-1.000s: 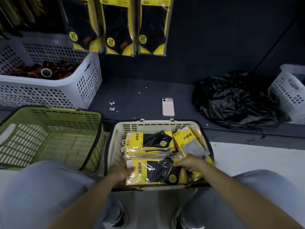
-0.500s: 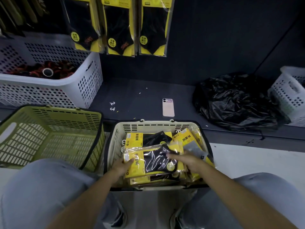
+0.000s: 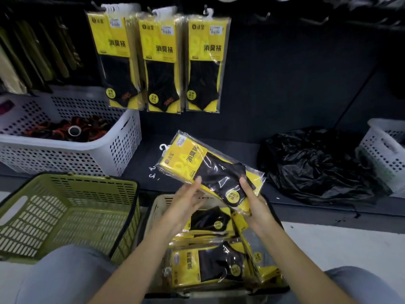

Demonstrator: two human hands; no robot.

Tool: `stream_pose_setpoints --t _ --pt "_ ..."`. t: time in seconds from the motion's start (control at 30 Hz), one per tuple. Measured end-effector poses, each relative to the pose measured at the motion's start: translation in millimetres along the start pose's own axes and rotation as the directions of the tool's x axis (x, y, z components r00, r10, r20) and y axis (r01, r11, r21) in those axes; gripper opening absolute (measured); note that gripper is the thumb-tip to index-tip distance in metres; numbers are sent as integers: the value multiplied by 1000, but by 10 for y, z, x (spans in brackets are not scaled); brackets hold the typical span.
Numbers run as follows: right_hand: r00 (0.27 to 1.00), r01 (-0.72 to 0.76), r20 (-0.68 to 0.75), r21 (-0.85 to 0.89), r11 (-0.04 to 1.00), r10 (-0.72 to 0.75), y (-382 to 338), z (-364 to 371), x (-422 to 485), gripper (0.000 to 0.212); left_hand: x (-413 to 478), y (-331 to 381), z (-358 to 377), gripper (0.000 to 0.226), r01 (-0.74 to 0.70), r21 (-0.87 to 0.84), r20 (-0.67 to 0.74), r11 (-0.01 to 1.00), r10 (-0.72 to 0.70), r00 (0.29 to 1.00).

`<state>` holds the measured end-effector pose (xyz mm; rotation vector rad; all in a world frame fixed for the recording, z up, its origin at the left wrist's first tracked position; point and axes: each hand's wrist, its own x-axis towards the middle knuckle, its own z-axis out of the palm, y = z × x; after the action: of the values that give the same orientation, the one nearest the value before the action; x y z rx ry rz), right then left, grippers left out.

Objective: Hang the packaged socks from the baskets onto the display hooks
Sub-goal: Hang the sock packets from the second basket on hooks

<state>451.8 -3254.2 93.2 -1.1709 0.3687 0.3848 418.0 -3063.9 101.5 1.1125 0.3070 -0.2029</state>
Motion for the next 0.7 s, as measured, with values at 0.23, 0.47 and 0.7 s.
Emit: stream_pose_setpoints --t 0.23,0.47,0.7 --pt "975 220 9 -145 965 -221 -241 40 -29 69 135 251 360 24 -215 45 -147 975 220 964" --pt "768 638 167 -274 720 -618 -1011 372 17 28 197 826 493 20 -338 298 -138 893 391 910" --pt "696 715 304 -212 666 -651 -1392 707 27 9 248 1182 633 35 -402 356 -27 844 439 898"
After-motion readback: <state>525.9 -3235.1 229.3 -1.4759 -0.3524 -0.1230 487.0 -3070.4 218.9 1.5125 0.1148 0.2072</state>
